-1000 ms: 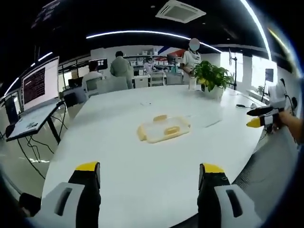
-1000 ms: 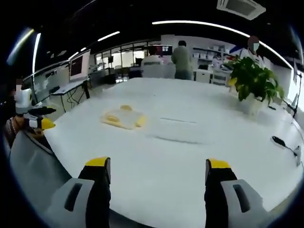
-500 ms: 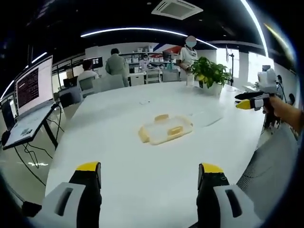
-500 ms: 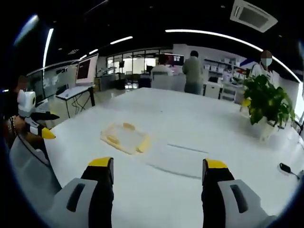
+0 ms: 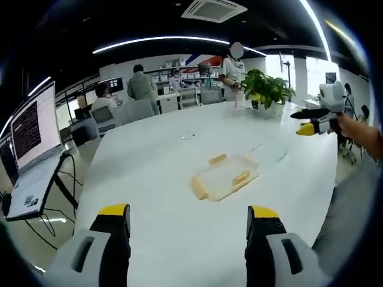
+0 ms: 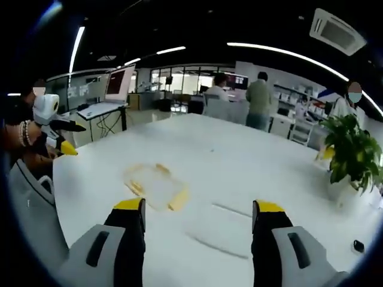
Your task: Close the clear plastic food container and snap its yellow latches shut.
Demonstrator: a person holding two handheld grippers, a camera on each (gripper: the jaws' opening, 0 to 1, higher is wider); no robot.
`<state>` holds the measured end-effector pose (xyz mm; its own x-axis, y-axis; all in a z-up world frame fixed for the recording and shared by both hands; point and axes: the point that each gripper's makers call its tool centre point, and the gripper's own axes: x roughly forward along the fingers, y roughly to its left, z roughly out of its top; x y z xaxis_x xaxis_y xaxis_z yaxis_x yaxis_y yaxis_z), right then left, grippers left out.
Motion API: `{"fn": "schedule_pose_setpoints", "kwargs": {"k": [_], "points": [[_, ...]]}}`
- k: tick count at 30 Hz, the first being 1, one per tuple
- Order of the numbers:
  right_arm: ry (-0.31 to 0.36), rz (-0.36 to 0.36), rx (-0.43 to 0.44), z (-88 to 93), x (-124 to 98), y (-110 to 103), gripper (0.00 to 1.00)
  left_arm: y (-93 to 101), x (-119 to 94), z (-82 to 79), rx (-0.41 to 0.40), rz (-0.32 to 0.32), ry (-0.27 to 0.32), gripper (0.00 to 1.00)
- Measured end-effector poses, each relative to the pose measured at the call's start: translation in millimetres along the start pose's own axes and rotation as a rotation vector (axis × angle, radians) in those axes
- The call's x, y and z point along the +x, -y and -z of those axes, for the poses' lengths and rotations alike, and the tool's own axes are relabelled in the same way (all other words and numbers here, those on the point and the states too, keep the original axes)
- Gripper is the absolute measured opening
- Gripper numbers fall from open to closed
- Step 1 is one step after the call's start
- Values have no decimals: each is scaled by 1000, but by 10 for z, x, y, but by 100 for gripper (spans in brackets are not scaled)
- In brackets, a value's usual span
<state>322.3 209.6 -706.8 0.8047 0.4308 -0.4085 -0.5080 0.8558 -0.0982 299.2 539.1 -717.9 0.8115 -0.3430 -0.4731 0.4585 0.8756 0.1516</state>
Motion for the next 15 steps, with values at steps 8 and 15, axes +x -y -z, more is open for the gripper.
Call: {"fn": "schedule_pose_setpoints", "kwargs": {"k": [8,15], "points": [[-15,-65,-84,-137,346,29,69,-163,445,-164,189,2,-35,75],[-82,-137,-246,-104,681,36,69,-172,820,-247,266,49,-55,75]]}}
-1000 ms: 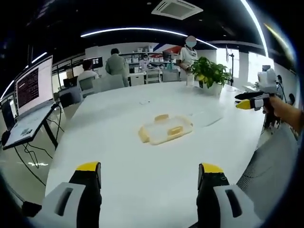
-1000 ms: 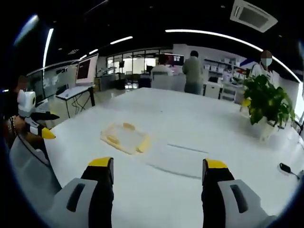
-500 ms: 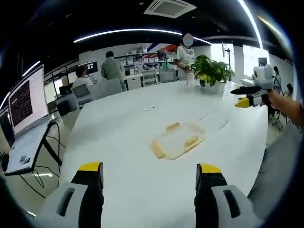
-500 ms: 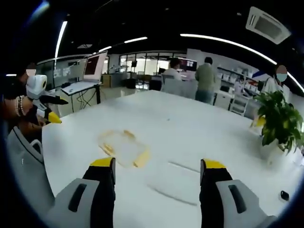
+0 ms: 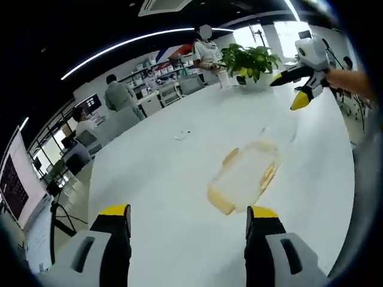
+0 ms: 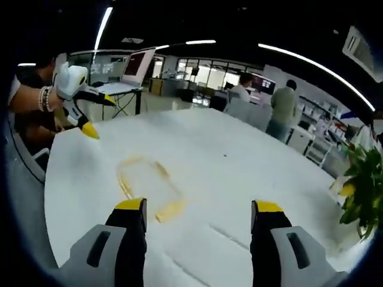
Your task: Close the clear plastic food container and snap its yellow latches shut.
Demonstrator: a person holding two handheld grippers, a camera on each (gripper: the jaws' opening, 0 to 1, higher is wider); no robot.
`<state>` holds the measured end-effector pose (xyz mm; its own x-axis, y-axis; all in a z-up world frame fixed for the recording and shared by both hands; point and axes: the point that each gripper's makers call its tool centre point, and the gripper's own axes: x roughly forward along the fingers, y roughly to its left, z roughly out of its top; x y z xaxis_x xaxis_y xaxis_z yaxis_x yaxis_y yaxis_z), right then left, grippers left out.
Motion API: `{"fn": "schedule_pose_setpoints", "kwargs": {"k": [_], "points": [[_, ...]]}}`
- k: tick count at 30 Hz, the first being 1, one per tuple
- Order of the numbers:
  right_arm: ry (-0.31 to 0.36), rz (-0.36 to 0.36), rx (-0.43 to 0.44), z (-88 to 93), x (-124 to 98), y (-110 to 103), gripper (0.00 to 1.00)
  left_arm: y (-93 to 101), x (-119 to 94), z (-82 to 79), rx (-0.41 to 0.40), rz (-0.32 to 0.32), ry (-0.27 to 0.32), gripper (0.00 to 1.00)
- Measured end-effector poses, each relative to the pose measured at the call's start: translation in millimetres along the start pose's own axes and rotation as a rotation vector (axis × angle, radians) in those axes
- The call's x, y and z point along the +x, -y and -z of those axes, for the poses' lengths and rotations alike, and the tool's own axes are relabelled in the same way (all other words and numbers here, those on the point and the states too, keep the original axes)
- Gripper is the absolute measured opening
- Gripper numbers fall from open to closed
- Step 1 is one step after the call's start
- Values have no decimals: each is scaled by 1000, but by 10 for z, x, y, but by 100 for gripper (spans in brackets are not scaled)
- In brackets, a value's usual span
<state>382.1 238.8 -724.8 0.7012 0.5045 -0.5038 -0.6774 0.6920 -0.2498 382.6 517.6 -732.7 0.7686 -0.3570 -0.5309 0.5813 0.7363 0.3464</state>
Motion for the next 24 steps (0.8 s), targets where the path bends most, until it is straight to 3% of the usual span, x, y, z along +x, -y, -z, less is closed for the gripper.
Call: {"fn": "schedule_pose_setpoints", "kwargs": {"k": [5,8,12,14,18,24], "points": [[-58,-75,-167,17,249,-75,66,-30,241,-8,38,25,-24,75],[-82,-99,-247,36,373,-107,66,-40,369,23,127,36,-55,74],[-114,-145,-302,97,519,-173,66,9,527,77,220,71,-84,74],[-127,-203,-341,143,589,-268,64,37,598,99,276,91,-87,74],[-196,-237,-423,288,707,-319,63,112,720,161,359,123,-101,74],[-233,-292,-448,362,813,-352,62,254,839,279,502,196,-132,74]]}}
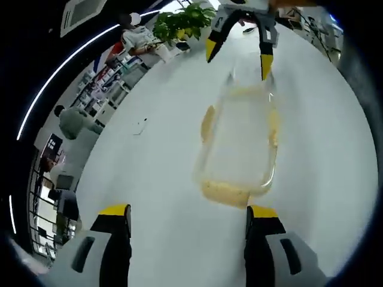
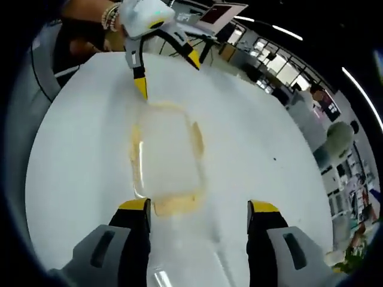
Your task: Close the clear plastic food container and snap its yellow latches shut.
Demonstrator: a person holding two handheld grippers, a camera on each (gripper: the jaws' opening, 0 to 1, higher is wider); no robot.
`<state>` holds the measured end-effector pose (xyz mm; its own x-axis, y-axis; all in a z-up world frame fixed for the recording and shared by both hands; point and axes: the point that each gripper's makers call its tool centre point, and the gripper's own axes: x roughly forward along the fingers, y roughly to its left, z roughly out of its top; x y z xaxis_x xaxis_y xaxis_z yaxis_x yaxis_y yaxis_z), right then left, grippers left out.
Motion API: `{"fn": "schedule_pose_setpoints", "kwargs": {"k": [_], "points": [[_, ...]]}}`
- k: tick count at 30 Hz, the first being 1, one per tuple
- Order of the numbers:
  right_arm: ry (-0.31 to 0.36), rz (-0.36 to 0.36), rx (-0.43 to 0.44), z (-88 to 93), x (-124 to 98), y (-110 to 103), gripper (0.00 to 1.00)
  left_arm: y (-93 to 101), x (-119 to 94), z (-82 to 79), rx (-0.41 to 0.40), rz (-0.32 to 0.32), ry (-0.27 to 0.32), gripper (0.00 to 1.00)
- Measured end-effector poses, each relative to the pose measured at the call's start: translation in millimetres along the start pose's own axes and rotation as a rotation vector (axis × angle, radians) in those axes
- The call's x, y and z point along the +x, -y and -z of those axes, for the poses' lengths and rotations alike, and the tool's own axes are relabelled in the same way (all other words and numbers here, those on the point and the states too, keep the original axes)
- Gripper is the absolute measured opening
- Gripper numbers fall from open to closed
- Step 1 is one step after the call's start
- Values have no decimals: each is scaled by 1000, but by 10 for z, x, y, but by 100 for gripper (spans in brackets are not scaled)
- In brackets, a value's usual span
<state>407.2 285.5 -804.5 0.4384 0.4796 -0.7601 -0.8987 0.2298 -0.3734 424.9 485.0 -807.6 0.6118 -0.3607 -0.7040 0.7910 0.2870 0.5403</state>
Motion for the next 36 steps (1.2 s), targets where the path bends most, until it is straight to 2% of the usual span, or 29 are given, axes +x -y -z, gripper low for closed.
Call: {"fn": "schedule_pose_setpoints", "kwargs": {"k": [2,4,7,10,13,17,23,24,26,28,30,34,36], "points": [[-15,-42,8,21,51,-25,61,14,50,-37,1,13,9,74],[-15,-54,1,13,83,-23,61,23,90,-83,-1,36,18,74],[-55,-78,-70,55,122,-37,60,41,146,-139,9,72,27,73],[-77,-102,-93,86,176,-55,60,43,201,-171,15,103,17,71],[-90,-117,-111,105,230,-56,60,52,221,-181,30,128,19,70],[-116,-173,-132,161,276,-129,55,75,256,-177,25,177,10,67],[-118,-226,-115,160,306,-135,52,136,304,-172,32,267,-1,63],[-120,-249,-114,166,312,-158,51,149,305,-171,33,283,-1,61],[-128,-323,-76,193,307,-249,44,245,299,-162,20,355,-2,54],[-129,-334,-57,199,316,-236,41,299,290,-174,40,394,13,46],[-127,-344,-53,202,318,-229,41,317,283,-185,62,407,30,42],[-144,-380,-46,198,313,-279,38,292,304,-194,56,414,23,42],[-149,-393,-49,199,314,-276,38,317,300,-194,61,440,18,40]]}}
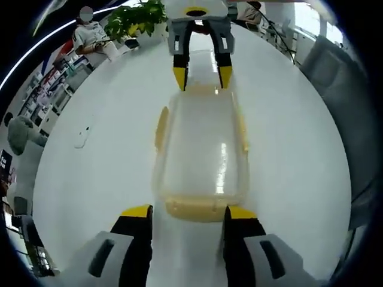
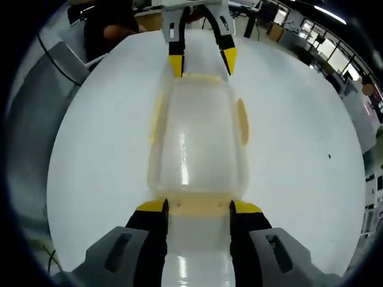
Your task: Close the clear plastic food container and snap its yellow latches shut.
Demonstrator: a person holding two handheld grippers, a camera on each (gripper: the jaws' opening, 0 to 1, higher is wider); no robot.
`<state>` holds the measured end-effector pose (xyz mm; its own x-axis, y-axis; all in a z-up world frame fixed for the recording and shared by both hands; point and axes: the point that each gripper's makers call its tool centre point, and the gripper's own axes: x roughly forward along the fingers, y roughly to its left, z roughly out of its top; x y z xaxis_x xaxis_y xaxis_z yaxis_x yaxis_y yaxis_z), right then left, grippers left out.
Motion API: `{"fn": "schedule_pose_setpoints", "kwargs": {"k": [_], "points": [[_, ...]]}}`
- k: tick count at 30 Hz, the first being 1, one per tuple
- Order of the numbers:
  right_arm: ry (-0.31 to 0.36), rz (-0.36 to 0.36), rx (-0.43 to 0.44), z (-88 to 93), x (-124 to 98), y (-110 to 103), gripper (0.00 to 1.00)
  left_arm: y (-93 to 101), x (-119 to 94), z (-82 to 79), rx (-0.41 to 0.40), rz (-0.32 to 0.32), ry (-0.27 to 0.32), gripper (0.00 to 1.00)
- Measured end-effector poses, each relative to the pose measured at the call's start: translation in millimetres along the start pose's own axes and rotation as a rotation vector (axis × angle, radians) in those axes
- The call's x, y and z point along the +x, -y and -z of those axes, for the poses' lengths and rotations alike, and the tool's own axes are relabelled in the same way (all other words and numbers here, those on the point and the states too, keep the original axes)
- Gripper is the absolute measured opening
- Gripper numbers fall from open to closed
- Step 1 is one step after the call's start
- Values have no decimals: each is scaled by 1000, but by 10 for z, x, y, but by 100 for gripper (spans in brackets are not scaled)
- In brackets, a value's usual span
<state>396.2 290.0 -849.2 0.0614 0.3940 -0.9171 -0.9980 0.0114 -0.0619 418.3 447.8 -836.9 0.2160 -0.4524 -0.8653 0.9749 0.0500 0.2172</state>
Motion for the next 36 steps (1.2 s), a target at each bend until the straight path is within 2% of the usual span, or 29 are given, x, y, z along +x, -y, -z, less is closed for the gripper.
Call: {"fn": "schedule_pose_setpoints", "kwargs": {"k": [3,5,10,18,20,21,28,33,36], "points": [[0,-43,22,10,13,10,38,71,14,3,-1,65,-13,33],[-1,-50,24,9,13,14,38,51,22,6,-19,69,-28,33],[-34,-52,14,2,21,-6,39,80,38,4,-8,102,-55,33],[-70,-67,4,6,24,-6,39,131,80,24,-44,198,-121,34],[-73,-70,1,9,23,-5,39,140,80,14,-4,205,-119,35],[-74,-71,1,14,20,-5,39,139,78,16,-22,199,-129,35],[-65,-70,14,7,23,-1,40,155,64,21,-16,204,-145,35],[-108,-74,5,-7,36,10,40,149,60,25,-23,206,-150,35],[-157,-70,14,-5,40,12,39,141,58,29,-23,211,-149,34]]}}
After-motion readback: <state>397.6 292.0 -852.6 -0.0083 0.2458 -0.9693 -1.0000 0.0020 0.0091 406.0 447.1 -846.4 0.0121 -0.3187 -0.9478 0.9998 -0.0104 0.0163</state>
